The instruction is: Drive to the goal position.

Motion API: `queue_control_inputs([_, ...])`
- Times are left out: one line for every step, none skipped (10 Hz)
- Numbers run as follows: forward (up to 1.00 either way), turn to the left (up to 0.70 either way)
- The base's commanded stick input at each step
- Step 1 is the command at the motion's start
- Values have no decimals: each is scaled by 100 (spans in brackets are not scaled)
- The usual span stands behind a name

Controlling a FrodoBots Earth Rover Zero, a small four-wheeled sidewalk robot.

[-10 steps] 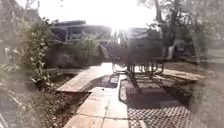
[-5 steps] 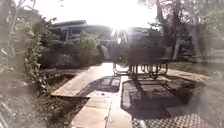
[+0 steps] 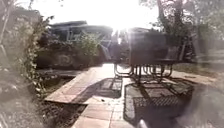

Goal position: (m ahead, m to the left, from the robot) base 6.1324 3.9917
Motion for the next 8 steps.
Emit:
queue_control_inputs([50,0])
queue_control_inputs([50,0])
queue_control_inputs([50,0])
queue_control_inputs([50,0])
queue_control_inputs([50,0])
queue_control_inputs([50,0])
queue_control_inputs([50,0])
queue_control_inputs([50,0])
